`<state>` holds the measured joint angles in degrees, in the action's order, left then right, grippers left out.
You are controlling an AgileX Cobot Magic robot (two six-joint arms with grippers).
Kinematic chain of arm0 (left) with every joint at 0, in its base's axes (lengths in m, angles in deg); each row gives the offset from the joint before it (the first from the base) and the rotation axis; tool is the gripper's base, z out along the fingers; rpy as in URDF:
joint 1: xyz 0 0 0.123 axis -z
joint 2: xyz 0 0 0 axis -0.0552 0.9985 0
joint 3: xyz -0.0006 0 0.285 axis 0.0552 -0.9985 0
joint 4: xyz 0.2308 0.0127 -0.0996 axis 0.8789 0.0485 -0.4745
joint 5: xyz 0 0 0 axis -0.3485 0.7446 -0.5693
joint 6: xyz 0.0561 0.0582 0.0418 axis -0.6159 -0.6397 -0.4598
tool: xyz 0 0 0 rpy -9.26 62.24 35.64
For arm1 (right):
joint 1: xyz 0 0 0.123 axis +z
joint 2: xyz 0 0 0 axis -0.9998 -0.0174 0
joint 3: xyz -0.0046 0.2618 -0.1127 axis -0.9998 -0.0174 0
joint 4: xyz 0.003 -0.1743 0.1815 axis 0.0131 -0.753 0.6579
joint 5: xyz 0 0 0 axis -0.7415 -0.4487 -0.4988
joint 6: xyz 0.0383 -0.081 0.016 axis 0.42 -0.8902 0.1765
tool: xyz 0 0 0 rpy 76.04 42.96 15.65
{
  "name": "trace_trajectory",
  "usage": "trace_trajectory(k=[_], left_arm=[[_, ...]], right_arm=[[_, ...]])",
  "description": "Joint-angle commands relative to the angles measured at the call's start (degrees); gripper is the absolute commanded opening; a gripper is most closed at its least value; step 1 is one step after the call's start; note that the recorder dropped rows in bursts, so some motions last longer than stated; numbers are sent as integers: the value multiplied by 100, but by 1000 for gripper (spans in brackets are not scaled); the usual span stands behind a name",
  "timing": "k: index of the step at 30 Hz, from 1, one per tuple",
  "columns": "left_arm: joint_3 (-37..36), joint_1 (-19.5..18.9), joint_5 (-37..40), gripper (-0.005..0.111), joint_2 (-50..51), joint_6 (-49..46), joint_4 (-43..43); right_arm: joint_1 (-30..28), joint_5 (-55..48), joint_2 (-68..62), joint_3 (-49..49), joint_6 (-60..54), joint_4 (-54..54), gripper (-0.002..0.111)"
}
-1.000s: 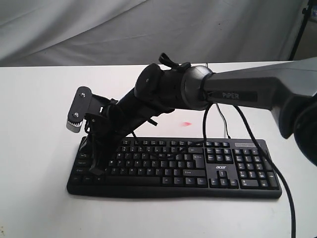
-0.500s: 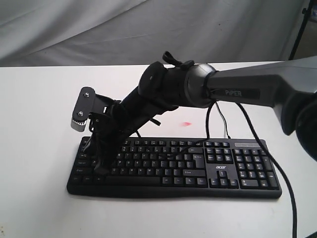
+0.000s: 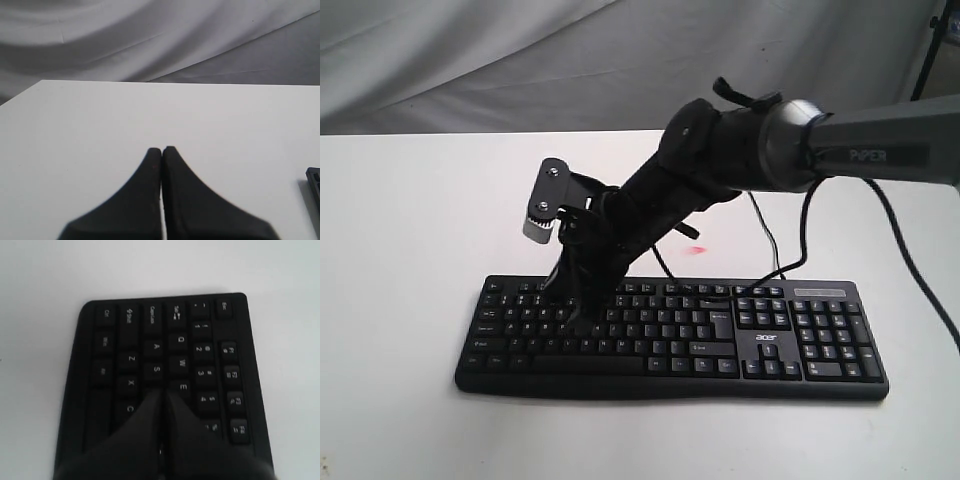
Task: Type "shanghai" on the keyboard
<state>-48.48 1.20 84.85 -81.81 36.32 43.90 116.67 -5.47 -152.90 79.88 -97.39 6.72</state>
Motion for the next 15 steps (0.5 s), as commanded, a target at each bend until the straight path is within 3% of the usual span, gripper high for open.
trace_trajectory(k=[1,15], left_arm=[[-29,21,-36,1,-29,10,-4],[-29,21,-36,1,-29,10,-4]], right_arm=[[-258,64,308,-341,-105,-13,0],[-783,-166,559,-781,-633,186,0]])
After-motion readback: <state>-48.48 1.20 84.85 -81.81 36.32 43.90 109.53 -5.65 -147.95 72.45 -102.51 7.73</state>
